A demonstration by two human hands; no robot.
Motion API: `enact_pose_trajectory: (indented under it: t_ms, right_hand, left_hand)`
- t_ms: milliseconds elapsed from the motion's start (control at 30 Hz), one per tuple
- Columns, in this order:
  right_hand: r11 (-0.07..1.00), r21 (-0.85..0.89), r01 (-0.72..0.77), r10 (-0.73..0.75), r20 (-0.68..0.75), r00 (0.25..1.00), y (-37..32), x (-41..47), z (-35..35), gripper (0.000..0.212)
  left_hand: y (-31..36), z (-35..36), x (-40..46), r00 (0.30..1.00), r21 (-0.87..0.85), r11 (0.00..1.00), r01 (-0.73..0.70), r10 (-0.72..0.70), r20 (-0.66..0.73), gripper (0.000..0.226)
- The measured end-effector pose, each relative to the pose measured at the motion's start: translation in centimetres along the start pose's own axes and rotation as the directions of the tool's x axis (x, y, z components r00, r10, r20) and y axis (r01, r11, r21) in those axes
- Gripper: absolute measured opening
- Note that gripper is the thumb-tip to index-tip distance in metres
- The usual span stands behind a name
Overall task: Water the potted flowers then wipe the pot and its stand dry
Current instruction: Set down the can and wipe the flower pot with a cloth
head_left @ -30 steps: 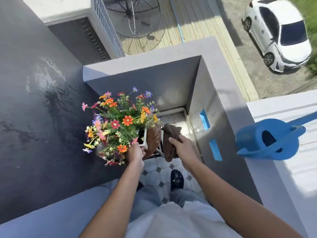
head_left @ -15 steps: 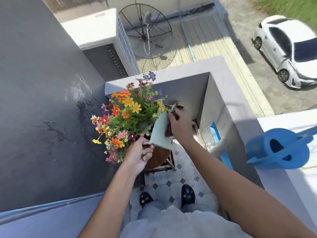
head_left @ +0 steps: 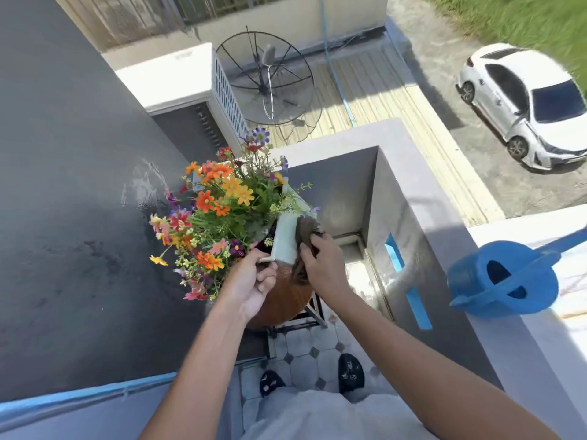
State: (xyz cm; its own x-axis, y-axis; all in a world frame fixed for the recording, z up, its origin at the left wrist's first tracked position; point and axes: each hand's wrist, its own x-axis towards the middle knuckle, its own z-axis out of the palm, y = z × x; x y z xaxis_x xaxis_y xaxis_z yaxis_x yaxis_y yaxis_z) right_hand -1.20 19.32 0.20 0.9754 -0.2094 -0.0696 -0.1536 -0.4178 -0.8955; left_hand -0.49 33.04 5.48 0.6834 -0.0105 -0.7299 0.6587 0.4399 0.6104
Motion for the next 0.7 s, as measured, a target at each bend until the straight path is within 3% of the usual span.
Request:
enact_pose_trajectory:
  t_ms: [167,267,400,500,700]
  right_hand:
    - [0.982,0.105,0.156,-0.142,-0.13,0.981,-5.0,1.6,-0.4,0.02]
    - [0.974,0.085,0.208,-0.195,-0.137,0.971,-3.8,1.2,-0.6,0.015]
    - [0.997,0.011,0.07,-0.07,-0.046,0.996,0.9,0.3,-0.3,0.017]
    - [0.999,0.041,-0.002,0.004,-0.044,0.999,0.9,0.0,-0.1,0.024]
    - [0.961,0.178,0.212,-0.192,-0.12,0.974,-5.6,1.2,-1.0,0.013]
  left_hand:
    - [-0.6,1.1,-0.5,0.999,0.006,0.999,-0.048,0.048,-0.006,0.02]
    - [-0.3,1.1,-0.6,0.999,-0.018,0.999,-0.035,0.035,-0.009,0.017]
    - [-0.2,0.6,-0.6,1.0,-0.075,0.997,0.017,-0.017,-0.002,0.016]
    - [-0.3,0.4,-0.5,1.0,-0.089,0.996,0.017,-0.016,0.005,0.016]
    - [-0.5,1.1,-1.1,0.999,-0.059,0.998,-0.034,0.035,0.012,0.012]
